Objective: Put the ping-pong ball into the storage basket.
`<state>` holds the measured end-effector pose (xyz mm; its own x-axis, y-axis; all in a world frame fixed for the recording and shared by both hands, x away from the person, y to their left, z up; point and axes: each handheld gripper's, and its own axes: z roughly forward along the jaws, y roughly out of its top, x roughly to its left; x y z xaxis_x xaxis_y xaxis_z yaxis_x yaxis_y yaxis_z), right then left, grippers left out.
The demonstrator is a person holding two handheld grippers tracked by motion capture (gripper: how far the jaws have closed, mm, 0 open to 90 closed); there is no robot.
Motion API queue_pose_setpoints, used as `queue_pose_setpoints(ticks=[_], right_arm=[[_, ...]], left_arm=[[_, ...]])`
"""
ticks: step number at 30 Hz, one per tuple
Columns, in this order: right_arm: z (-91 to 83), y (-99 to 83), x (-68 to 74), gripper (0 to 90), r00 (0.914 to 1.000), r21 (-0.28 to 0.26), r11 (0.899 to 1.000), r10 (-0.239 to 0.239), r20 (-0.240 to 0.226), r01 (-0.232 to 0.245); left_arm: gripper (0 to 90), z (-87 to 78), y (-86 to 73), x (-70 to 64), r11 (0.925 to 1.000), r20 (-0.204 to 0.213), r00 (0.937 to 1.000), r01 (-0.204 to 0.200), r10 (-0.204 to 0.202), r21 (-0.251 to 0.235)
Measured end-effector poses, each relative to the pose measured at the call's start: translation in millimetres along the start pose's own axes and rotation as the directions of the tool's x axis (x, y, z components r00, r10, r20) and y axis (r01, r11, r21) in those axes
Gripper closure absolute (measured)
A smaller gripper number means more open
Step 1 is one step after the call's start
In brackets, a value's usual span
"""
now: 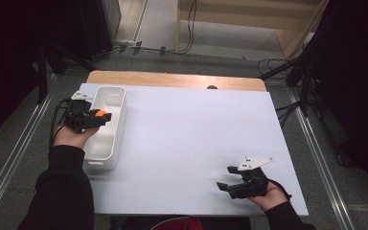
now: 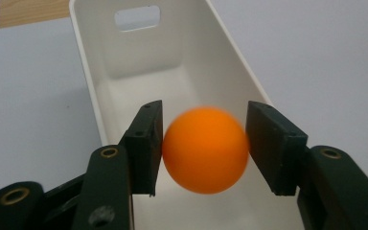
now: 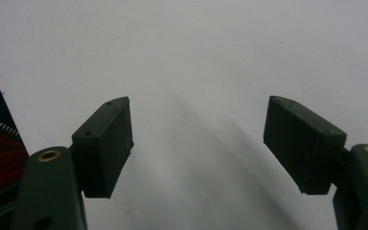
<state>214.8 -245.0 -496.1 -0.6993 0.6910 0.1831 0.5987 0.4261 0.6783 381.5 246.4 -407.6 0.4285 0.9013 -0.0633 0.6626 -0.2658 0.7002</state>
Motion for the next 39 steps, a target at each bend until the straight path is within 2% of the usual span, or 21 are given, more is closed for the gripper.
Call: queue_pose_setpoints(ticks=[4,10,12,15,20,24,25,27,30,39], right_arm=[[1.6,1.3,-0.4,24.0,1.0000,0.001,1.000,-0.001,-0.001,0.001],[1.7,1.5,0.1,24.0,1.0000,0.007,1.000,-0.007,-0.002,0.007],[1.1,1.0,0.0,24.0,1.0000,0.004,1.000,-0.004,-0.004,0.004],[0.7,0.5,0.6,24.0,1.0000,0.005,1.000,-0.001,0.000,0.001],[0.0,-0.2,0.8,24.1,1.0000,0.006,1.000,0.003,-0.001,-0.003],[-0.1,-0.4,0.5,24.0,1.0000,0.003,1.000,0.003,0.000,-0.003],[-0.1,-0.4,0.5,24.0,1.0000,0.003,1.000,0.003,0.000,-0.003],[-0.2,-0.5,0.7,24.0,1.0000,0.006,1.000,0.004,-0.001,-0.004],[-0.2,-0.5,0.8,24.0,1.0000,0.006,1.000,0.007,-0.001,-0.007],[-0.1,-0.5,0.8,24.0,1.0000,0.007,1.000,0.005,-0.001,-0.005]], left_arm=[[47.7,-1.1,-1.3,-0.5,1.0000,0.002,1.0000,-0.004,0.004,-0.001],[40.2,-2.7,0.4,-2.6,1.0000,0.020,0.9998,0.004,-0.003,-0.008],[38.9,-4.0,1.8,-4.6,1.0000,0.024,0.9997,-0.003,0.003,-0.003],[35.6,-5.2,4.3,-7.2,1.0000,0.052,0.9987,-0.005,0.005,-0.004],[35.4,-4.9,6.9,-15.2,0.9995,0.070,0.9971,-0.031,0.031,0.001],[35.3,-6.3,8.9,-19.4,0.9997,0.137,0.9902,-0.025,0.025,-0.003],[34.4,-6.9,9.4,-20.2,0.9998,0.172,0.9849,-0.020,0.021,-0.008],[32.1,-7.9,9.8,-21.8,0.9999,0.195,0.9808,-0.010,0.012,-0.013],[32.1,-8.6,10.4,-25.9,0.9992,0.179,0.9830,-0.037,0.039,-0.014],[32.1,-7.3,11.2,-35.1,0.9980,0.203,0.9771,-0.063,0.064,-0.009]])
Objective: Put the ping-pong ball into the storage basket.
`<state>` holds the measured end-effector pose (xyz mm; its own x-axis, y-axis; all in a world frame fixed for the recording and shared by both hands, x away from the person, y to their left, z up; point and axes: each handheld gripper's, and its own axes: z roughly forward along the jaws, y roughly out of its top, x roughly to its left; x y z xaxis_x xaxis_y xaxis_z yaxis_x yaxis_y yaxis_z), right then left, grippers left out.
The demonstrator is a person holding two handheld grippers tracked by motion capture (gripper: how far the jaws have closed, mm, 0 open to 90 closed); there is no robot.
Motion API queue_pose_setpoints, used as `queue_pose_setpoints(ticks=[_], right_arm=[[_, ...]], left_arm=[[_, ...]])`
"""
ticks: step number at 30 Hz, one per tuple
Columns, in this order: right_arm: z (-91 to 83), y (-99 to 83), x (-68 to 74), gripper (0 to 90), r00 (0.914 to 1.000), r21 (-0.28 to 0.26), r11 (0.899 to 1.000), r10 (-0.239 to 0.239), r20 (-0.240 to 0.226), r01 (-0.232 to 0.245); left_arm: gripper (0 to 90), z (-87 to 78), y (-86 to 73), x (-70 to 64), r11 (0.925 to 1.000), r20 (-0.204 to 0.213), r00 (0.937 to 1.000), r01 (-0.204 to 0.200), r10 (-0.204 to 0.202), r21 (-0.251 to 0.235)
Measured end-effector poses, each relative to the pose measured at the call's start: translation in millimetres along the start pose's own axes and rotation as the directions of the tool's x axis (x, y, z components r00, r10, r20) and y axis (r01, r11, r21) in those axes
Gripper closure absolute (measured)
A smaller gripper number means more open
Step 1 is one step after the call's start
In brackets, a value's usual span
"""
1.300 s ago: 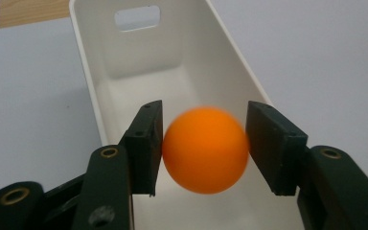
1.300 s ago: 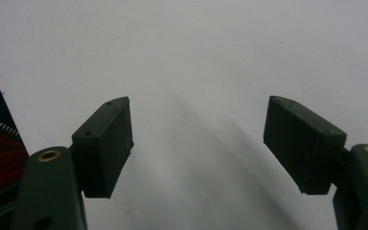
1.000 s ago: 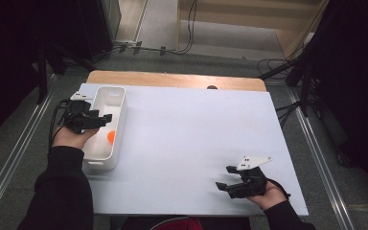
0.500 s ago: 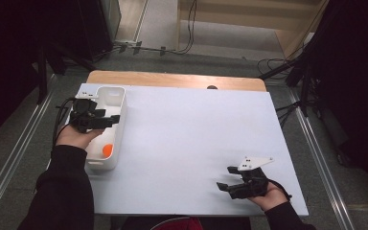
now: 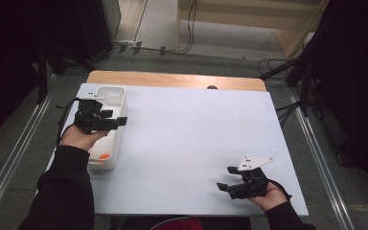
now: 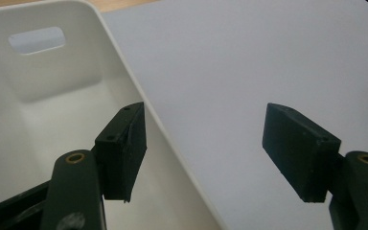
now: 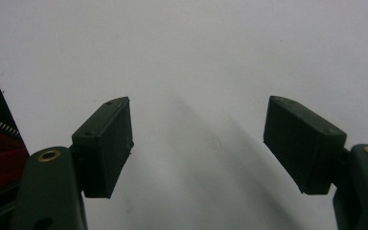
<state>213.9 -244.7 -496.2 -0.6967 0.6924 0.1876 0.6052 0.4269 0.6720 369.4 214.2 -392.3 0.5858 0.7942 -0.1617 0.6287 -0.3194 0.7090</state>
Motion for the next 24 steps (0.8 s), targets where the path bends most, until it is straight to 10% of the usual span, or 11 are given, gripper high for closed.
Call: queue_pose_setpoints(ticks=[24], right_arm=[[0.3,-0.1,-0.5,24.0,1.0000,0.002,1.000,-0.003,0.001,0.003]], left_arm=[[29.6,17.6,0.8,-25.6,0.9990,0.113,0.9927,-0.044,0.042,0.012]])
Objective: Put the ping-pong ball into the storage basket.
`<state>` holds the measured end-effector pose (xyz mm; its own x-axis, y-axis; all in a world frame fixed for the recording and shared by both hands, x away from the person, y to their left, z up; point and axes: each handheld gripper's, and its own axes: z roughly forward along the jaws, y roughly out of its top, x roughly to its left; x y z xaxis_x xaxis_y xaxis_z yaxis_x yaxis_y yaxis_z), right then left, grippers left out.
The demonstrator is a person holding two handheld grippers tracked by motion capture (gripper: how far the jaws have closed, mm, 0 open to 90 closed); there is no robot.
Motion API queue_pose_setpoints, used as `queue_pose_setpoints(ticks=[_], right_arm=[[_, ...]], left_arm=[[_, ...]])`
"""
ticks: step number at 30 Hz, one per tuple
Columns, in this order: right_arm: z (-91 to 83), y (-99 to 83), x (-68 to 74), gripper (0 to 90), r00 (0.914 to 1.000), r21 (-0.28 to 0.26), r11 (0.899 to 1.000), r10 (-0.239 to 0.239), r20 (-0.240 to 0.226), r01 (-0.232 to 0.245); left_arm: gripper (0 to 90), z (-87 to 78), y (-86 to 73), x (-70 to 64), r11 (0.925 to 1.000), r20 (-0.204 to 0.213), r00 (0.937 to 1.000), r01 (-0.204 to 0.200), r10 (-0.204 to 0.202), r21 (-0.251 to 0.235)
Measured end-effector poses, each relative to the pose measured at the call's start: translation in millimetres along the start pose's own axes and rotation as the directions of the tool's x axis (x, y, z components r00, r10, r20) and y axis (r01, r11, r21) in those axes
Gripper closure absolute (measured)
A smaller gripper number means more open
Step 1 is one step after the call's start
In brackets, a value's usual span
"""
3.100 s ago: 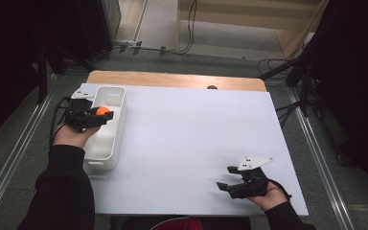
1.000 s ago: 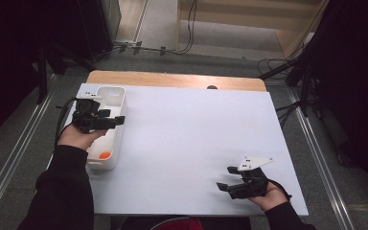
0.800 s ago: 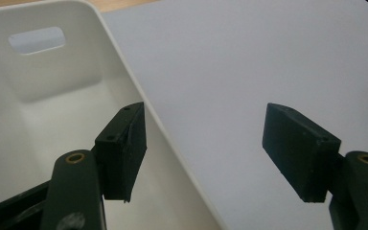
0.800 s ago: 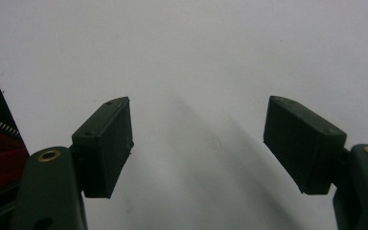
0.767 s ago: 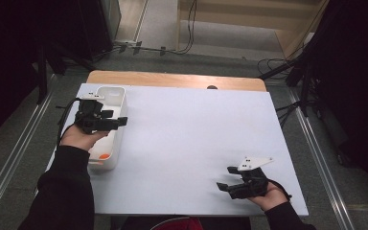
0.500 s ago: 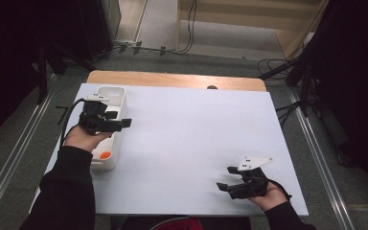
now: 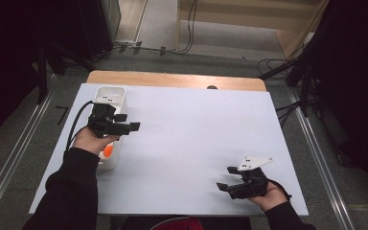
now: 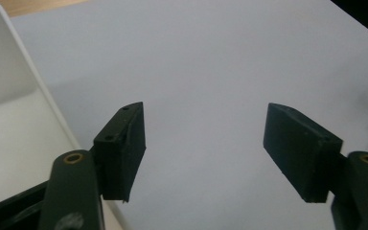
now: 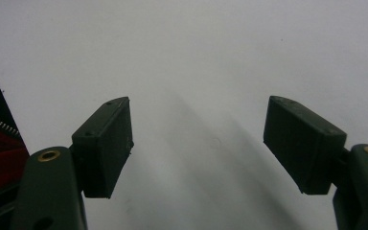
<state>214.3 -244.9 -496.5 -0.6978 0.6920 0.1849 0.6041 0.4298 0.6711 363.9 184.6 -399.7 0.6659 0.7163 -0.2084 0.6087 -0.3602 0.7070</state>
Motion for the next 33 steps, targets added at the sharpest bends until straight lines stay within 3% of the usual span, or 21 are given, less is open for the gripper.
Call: queue_pose_setpoints(ticks=[17,20,27,33], right_arm=[[-0.3,-0.1,-0.5,24.0,1.0000,-0.008,1.000,0.000,0.005,0.001],[-0.6,-0.3,-0.4,24.0,1.0000,-0.009,1.000,0.003,0.004,-0.003],[-1.6,-0.5,-0.2,24.0,1.0000,-0.011,1.000,0.004,0.004,-0.004],[-1.6,-0.6,-0.4,24.0,1.0000,-0.009,1.000,0.008,0.005,-0.008]], left_arm=[[28.9,10.6,-1.5,-16.7,0.9996,0.046,0.9985,-0.027,0.027,-0.008],[28.9,12.8,-1.8,-19.9,0.9992,0.028,0.9989,-0.039,0.039,-0.009],[25.2,14.7,-4.4,-26.4,0.9983,0.059,0.9967,-0.055,0.056,-0.019],[25.2,17.0,-7.3,-30.6,0.9976,0.049,0.9964,-0.068,0.069,-0.016]])
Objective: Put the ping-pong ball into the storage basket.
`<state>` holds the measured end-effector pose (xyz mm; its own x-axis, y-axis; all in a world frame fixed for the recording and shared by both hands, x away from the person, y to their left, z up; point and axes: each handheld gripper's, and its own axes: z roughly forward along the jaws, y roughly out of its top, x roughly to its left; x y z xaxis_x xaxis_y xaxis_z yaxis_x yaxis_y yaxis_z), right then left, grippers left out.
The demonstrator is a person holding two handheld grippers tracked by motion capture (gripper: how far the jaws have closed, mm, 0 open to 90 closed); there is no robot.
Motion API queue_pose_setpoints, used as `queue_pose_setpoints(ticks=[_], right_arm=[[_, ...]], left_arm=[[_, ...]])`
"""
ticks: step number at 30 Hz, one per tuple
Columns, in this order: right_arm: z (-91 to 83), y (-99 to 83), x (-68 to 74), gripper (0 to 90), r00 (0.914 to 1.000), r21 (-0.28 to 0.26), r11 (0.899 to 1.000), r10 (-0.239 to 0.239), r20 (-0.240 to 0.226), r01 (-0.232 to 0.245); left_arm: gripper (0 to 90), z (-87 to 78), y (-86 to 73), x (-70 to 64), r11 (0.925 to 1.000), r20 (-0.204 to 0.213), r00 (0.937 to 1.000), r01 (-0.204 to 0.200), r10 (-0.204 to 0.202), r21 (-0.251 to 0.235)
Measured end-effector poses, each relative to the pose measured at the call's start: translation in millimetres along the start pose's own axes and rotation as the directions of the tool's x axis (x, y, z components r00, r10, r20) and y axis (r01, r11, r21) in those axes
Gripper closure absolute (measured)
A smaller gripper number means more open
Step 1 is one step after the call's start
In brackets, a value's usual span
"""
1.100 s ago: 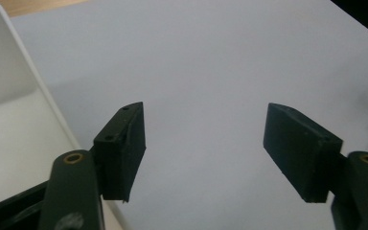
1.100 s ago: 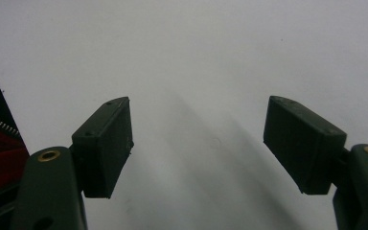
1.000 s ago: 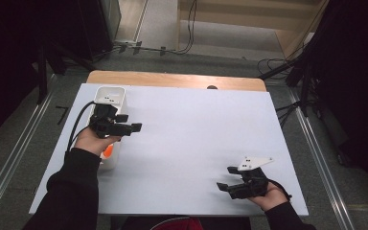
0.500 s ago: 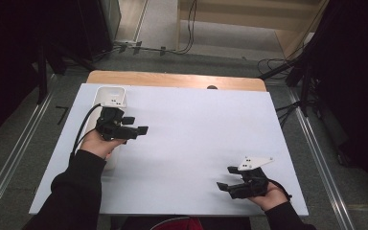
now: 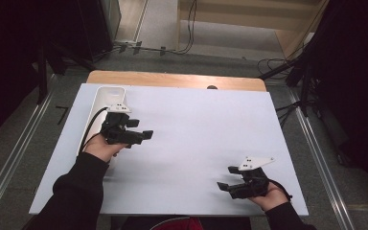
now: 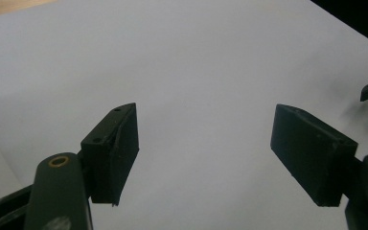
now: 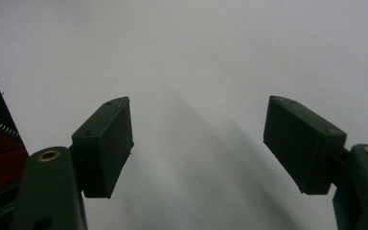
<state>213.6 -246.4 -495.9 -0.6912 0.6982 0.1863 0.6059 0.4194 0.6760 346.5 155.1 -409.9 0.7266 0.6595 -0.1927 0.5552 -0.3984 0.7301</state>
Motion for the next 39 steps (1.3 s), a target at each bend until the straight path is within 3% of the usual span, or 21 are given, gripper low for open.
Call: queue_pose_setpoints(ticks=[7,15,22,29,39], right_arm=[[0.2,-0.2,0.2,24.0,1.0000,0.001,1.000,-0.003,0.002,0.003],[0.3,-0.3,0.3,24.0,1.0000,0.002,1.000,-0.004,0.002,0.004],[0.2,-0.5,0.2,24.0,1.0000,0.001,1.000,-0.004,0.000,0.004],[0.0,-0.5,0.3,24.0,1.0000,0.002,1.000,-0.006,0.002,0.006],[0.2,-0.6,0.0,24.1,1.0000,0.000,1.000,-0.009,0.001,0.009]], left_arm=[[25.1,0.9,-7.0,-2.0,0.9999,0.002,0.9999,0.011,-0.011,-0.005],[25.2,2.6,-10.7,-10.8,0.9997,-0.014,0.9997,-0.022,0.022,0.010],[25.1,5.5,-17.0,-17.2,0.9994,0.009,0.9995,-0.029,0.029,0.017],[25.1,7.7,-25.9,-24.4,0.9953,0.027,0.9950,-0.096,0.096,0.009],[25.2,7.6,-36.1,-31.2,0.9933,0.054,0.9920,-0.115,0.114,0.010]])
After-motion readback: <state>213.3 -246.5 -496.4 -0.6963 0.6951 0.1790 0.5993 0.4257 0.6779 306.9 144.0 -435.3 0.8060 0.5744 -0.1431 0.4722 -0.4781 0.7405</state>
